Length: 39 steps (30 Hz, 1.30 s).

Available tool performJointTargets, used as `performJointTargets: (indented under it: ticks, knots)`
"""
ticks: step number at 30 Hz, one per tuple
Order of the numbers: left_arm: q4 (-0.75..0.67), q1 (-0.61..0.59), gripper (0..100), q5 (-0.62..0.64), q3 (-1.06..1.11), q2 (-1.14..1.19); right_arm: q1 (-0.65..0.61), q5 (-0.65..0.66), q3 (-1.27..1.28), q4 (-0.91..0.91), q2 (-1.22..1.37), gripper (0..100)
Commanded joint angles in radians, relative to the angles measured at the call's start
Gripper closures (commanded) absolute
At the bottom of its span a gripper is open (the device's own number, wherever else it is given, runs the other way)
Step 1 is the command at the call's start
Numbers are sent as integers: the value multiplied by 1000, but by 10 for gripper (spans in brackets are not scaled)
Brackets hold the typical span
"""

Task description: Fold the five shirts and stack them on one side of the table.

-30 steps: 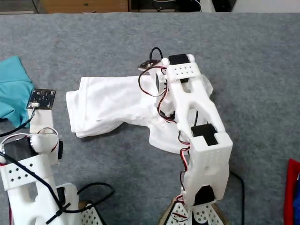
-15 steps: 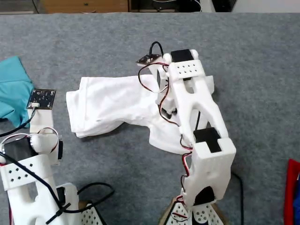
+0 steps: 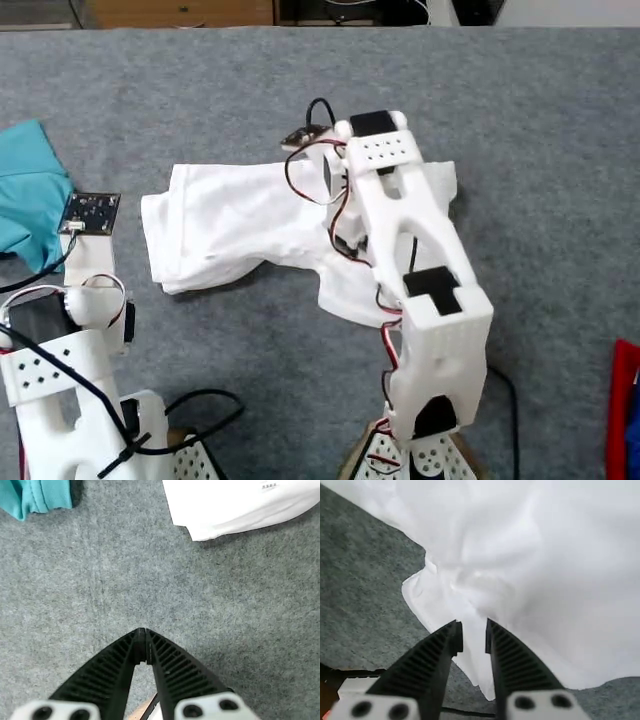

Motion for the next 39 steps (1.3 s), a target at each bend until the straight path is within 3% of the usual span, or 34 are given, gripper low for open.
performJointTargets:
  ticks: [1, 34, 39]
  knots:
    - [6, -9, 981, -3, -11, -12, -7, 5, -31, -21, 10, 836]
    - [3, -40, 981, -6, -11, -12, -8, 3, -33, -29, 87, 818]
    - [5, -55, 981, -6, -11, -12, -7, 3, -35, -29, 85, 925]
